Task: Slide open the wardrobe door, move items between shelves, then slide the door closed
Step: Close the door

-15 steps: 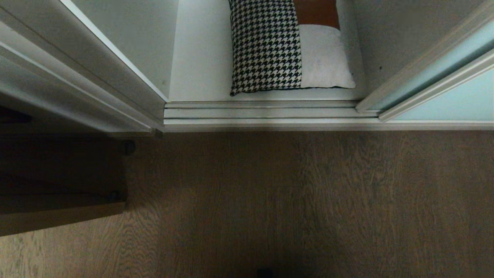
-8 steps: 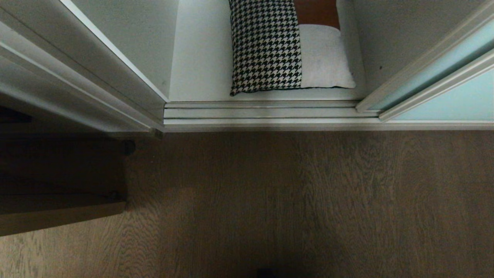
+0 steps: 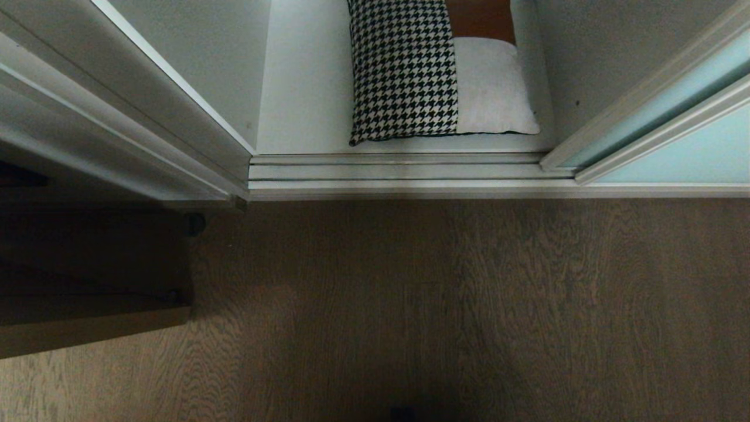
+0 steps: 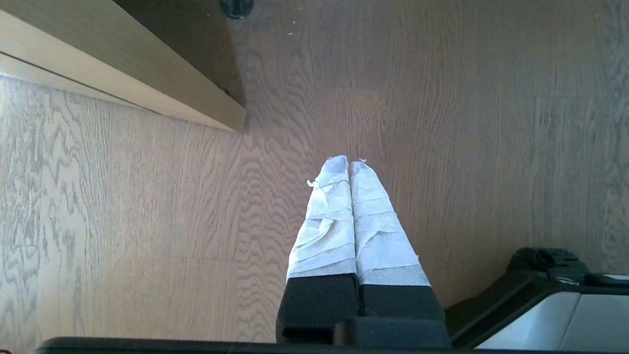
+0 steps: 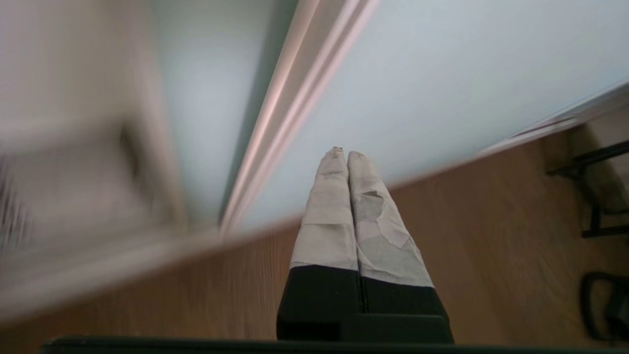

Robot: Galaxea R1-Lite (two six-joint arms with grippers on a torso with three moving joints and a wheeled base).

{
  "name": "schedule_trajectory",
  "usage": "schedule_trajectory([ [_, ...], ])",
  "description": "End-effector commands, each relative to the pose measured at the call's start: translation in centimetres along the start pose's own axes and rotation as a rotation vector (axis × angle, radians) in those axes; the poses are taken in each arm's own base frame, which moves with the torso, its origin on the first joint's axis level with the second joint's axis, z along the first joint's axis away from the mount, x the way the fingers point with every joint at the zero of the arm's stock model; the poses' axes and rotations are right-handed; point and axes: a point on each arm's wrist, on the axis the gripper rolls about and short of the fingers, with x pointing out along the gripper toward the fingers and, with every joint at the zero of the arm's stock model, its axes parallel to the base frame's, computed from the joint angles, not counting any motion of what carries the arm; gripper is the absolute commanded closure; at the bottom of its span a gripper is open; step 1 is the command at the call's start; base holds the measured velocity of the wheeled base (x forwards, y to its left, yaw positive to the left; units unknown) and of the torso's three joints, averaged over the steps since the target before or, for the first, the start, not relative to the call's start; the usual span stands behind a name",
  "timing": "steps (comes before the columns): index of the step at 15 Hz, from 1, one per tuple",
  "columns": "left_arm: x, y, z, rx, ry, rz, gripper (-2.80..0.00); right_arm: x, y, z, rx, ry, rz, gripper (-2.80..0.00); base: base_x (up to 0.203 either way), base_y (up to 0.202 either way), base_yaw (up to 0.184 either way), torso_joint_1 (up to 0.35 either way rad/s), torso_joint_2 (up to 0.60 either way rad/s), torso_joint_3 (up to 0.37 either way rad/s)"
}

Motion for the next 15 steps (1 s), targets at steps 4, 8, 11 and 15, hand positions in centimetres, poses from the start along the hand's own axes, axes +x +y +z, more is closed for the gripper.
schedule_trajectory([
  [4, 0.0, 0.0, 0.0, 0.0, 0.002, 0.001, 0.0, -5.1, -2.4, -0.9, 0.009, 0.033, -0.023, 0.0, 0.0, 0.0, 0.0, 0.0, 0.0, 0.0],
  [8, 0.0, 0.0, 0.0, 0.0, 0.002, 0.001, 0.0, -5.2, -3.6, -1.2, 0.053, 0.053, -0.16, 0.0, 0.0, 0.0, 0.0, 0.0, 0.0, 0.0],
  [11, 0.0, 0.0, 0.0, 0.0, 0.002, 0.001, 0.0, -5.3, -4.2, -1.5, 0.059, 0.064, -0.218, 0.0, 0.0, 0.0, 0.0, 0.0, 0.0, 0.0],
  [15, 0.0, 0.0, 0.0, 0.0, 0.001, -0.001, 0.0, -2.3, -2.7, -0.9, 0.095, 0.081, -0.213, 0.0, 0.0, 0.0, 0.0, 0.0, 0.0, 0.0],
])
